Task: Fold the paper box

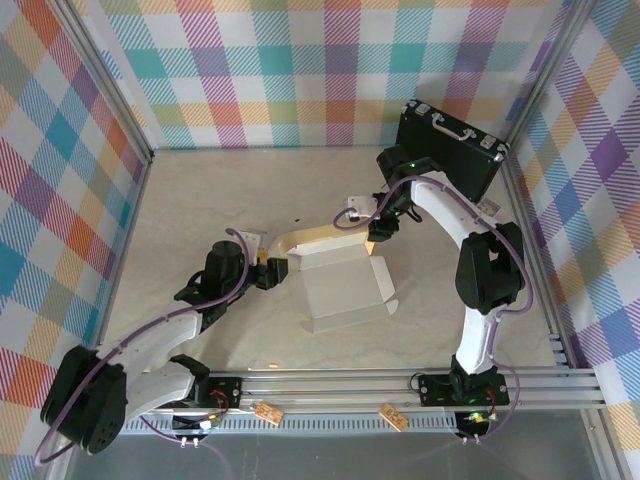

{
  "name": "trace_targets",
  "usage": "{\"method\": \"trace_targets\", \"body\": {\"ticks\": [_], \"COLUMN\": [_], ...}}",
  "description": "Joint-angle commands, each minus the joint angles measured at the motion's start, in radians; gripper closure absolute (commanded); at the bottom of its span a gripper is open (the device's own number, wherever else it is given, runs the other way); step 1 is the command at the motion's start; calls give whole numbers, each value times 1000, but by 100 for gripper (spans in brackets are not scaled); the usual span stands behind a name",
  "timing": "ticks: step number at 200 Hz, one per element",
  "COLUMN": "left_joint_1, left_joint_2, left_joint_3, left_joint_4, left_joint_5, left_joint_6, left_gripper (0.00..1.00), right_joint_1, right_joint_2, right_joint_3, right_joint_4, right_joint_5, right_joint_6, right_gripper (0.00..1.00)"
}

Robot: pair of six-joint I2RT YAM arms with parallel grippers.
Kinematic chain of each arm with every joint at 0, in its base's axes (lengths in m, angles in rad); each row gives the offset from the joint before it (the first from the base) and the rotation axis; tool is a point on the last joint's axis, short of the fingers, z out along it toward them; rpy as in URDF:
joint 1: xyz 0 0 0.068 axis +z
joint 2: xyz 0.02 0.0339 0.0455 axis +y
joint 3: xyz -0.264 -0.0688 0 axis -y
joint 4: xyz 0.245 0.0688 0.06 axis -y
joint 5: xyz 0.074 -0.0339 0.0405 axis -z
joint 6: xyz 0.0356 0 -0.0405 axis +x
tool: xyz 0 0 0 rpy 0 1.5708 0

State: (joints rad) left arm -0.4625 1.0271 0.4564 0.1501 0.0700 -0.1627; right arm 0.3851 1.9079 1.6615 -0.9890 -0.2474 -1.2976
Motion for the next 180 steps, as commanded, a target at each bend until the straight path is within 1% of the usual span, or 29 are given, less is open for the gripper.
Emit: {"method": "trace_targets", "body": {"ticks": [1,7,10,14,29,37,58,64,70,80,91,101,111,118,137,149,180], "left_joint_1": [-3,9,20,38,117,147,172,176,181,186,185,183,180,177,167,159,129], "left_joint_2": [-91,-105,-110,-115,-116,-96,2,34,67,140,223,288,340,359,391,398,356], "left_joint_3": [44,54,56,59,67,95,196,214,224,251,297,328,345,343,331,324,271], "left_joint_4": [-173,-229,-248,-262,-246,-266,-326,-319,-287,-238,-224,-217,-223,-221,-225,-235,-244], "left_joint_5": [-482,-606,-639,-644,-509,-464,-400,-376,-324,-211,-91,17,77,102,130,151,163], "left_joint_6": [-128,-194,-216,-224,-219,-241,-231,-221,-201,-157,-115,-92,-86,-87,-89,-83,-76], "left_gripper": [20,16,14,13,11,11,13,13,14,17,25,29,42,47,48,51,52], "right_joint_1": [-8,-8,-8,-8,-8,-8,-8,-8,-8,-8,-8,-8,-8,-8,-8,-8,-8], "right_joint_2": [-5,-6,-6,-5,-3,-4,-9,-11,-12,-11,-9,-8,-7,-4,8,14,23], "right_joint_3": [-3,-3,-3,-3,-2,-3,-12,-15,-17,-16,-12,-8,-6,0,22,29,30], "right_joint_4": [-6,-6,-5,-5,-5,-6,-1,2,4,4,3,4,8,10,2,-3,-4], "right_joint_5": [-38,-39,-41,-43,-46,-46,-46,-48,-49,-53,-56,-57,-53,-52,-55,-55,-58], "right_joint_6": [-14,-14,-14,-15,-15,-15,-15,-15,-15,-13,-7,-2,8,19,50,58,70], "right_gripper": [53,53,53,53,53,53,53,53,53,53,53,53,53,53,53,53,53]}}
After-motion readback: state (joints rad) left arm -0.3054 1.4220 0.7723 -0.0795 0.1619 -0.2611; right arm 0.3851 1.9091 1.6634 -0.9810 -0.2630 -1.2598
